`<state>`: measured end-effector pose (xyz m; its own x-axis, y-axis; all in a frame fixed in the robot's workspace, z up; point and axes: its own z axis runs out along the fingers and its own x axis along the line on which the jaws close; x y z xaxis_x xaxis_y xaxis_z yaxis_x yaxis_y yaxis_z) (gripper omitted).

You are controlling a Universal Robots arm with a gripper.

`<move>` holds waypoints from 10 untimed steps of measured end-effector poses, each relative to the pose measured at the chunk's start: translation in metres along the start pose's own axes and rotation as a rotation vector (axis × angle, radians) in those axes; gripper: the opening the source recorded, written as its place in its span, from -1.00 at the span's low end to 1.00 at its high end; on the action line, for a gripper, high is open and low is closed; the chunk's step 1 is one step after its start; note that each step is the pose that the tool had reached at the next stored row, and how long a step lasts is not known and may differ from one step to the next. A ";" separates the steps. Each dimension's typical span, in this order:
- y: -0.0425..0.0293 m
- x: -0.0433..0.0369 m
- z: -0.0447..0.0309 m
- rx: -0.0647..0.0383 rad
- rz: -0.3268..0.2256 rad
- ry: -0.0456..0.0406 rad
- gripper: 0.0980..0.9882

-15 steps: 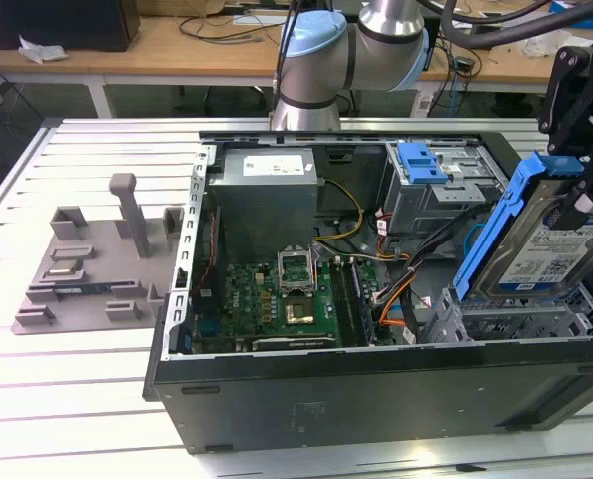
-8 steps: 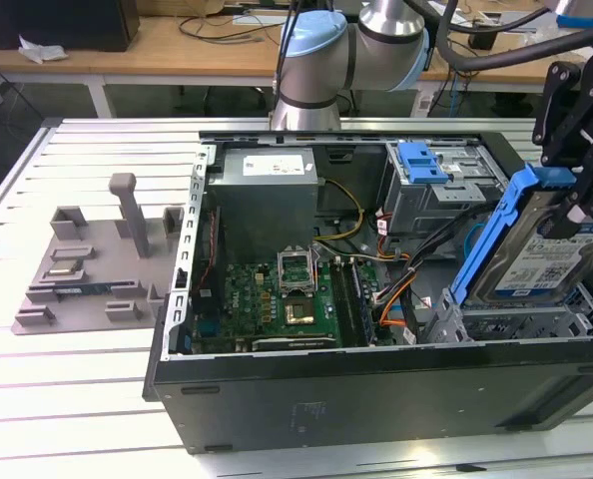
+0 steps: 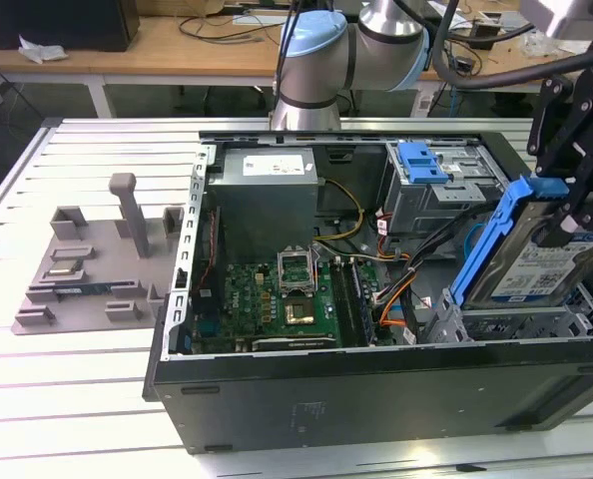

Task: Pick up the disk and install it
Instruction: 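Insert the disk into the insertion slot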

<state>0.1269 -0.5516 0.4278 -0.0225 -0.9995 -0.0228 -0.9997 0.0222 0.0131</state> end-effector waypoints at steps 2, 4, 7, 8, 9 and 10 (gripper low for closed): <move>-0.0003 0.0001 0.0040 0.000 0.000 0.0000 -0.39; -0.0007 0.0002 0.0091 0.000 0.000 0.0001 -0.39; -0.0010 0.0003 0.0144 -0.001 0.000 0.0000 -0.39; -0.0011 0.0003 0.0163 -0.001 0.000 0.0000 -0.39; -0.0012 0.0004 0.0197 -0.001 0.000 0.0000 -0.39; -0.0012 0.0005 0.0225 -0.001 0.000 0.0001 -0.39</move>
<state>0.1278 -0.5516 0.4052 -0.0224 -0.9995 -0.0227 -0.9997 0.0221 0.0139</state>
